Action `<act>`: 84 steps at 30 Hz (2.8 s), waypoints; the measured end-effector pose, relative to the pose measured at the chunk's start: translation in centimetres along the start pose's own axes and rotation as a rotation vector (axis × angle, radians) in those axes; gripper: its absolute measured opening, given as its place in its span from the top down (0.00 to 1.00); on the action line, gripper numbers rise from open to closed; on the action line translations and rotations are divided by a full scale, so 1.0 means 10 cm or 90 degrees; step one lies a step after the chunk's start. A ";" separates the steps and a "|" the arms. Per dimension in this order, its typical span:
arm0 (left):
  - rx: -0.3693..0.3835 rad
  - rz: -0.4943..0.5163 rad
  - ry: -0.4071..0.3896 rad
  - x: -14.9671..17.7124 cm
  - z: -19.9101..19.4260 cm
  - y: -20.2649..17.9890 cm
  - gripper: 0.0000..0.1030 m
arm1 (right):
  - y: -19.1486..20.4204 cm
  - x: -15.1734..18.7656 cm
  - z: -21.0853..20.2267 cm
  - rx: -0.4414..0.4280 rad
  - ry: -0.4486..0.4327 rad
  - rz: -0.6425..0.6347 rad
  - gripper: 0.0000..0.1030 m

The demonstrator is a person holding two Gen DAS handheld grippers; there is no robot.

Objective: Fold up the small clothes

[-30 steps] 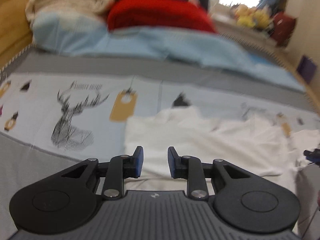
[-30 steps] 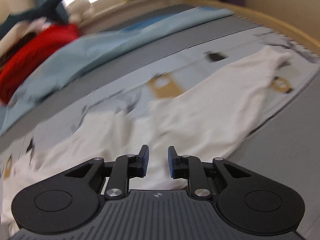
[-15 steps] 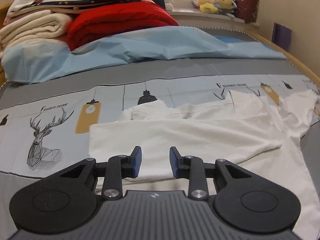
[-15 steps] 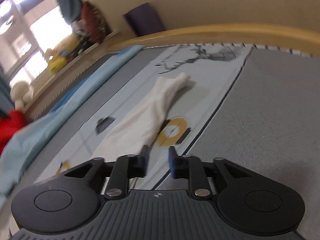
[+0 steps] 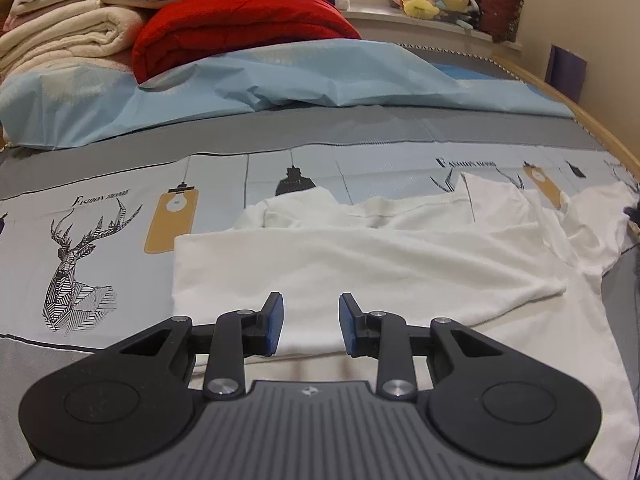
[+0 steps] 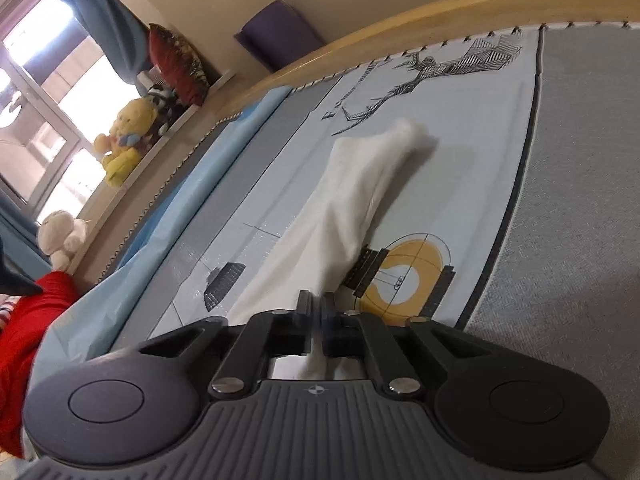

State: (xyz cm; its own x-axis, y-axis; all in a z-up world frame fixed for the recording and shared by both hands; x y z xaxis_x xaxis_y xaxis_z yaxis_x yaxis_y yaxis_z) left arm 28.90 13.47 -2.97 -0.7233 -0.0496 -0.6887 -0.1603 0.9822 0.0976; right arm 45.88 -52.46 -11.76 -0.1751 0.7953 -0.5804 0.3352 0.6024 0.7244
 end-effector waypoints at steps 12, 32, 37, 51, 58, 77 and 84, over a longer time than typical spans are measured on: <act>-0.047 -0.159 0.026 -0.12 -0.10 0.66 0.67 | 2.92 1.44 -1.66 -0.336 -0.077 -0.539 0.97; 0.098 -0.216 0.073 -0.06 0.09 0.44 0.67 | 2.86 2.35 -2.13 -0.222 0.317 -0.487 0.52; 0.166 -0.114 0.068 -0.01 0.21 -0.19 0.67 | 2.58 2.04 -1.85 -0.109 0.264 -0.395 0.52; 0.080 0.164 0.009 0.22 0.63 -1.28 0.51 | 1.90 1.95 -1.49 0.015 0.317 -0.087 0.52; 0.031 0.114 -0.041 -0.10 0.47 -0.88 1.00 | 1.78 1.93 -1.37 0.028 0.319 -0.014 0.52; -0.007 -0.379 0.085 -0.18 0.47 1.44 0.99 | 1.75 1.52 -1.61 0.099 0.171 -0.051 1.00; 0.104 -0.285 0.174 -0.13 0.56 1.03 0.68 | 1.74 1.81 -1.49 0.114 0.280 -0.048 0.97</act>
State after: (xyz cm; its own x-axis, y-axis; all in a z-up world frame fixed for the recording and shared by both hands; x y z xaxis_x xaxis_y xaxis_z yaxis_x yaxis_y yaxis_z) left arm 31.97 24.67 -5.11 -0.7598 -0.4927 -0.4242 -0.4016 0.8688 -0.2897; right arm 34.74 -26.56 -4.12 -0.5674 0.7262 -0.3883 0.4537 0.6692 0.5886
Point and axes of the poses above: each gripper's, at about its wrist camera, not at the fingertips, and z roughly the way its jaws point, y to its left, x to its underside, the point moved 2 cm from there along z, roughly the way its jaws point, and after that the axes turned 4 degrees about -x, right-handed, at the moved point
